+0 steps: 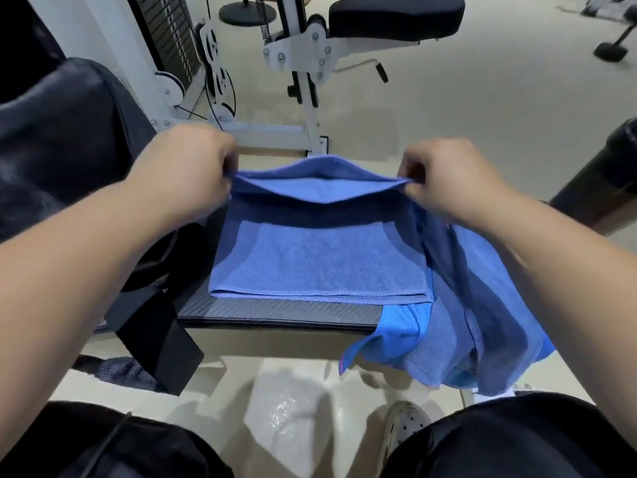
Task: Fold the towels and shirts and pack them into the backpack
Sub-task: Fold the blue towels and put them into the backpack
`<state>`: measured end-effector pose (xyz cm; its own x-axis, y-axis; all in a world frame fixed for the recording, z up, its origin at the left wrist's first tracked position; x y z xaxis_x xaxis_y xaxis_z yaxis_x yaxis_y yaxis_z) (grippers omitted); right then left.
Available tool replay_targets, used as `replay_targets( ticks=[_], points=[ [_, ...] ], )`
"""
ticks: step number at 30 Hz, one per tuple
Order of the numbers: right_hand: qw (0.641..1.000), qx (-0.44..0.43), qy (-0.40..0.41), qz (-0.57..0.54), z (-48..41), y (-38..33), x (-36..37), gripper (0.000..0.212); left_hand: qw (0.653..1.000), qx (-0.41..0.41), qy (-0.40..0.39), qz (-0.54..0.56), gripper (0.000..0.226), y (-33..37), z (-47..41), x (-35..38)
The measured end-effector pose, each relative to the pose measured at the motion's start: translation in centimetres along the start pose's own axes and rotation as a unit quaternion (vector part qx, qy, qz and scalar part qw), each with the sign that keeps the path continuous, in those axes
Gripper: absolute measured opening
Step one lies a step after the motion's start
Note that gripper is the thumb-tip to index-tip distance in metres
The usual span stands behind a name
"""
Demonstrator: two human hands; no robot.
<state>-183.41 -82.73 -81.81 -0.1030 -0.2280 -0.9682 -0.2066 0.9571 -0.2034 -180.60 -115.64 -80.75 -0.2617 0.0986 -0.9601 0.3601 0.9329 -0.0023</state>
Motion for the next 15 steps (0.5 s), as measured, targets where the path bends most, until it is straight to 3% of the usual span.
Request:
replay_targets(
  ticks=[4,10,15],
  points=[
    [0.999,-0.022,-0.041,-0.014,5.0,0.3,0.8,0.007,0.999,0.028,-0.042,0.009,0.019,0.9,4.9,1.1],
    [0.992,-0.094,-0.077,0.038,10.1,0.0,3.1,0.016,0.986,0.105,-0.117,-0.049,0.034,2.4,9.3,4.6],
    [0.992,-0.088,-0.076,0.042,10.6,-0.1,3.4,0.019,0.99,0.099,-0.087,-0.058,0.025,2.5,10.1,4.8]
  ],
)
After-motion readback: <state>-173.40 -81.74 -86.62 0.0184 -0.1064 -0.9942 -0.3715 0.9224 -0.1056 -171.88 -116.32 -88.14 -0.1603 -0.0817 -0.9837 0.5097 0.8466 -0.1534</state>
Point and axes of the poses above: each hand's wrist, its own z-axis away from the middle knuckle, its own x-axis out of the palm, y = z × x, the point moved 2 cm from there along -z, towards the middle knuckle, and after that the axes turned 8 degrees about x, right-handed, at the moved point
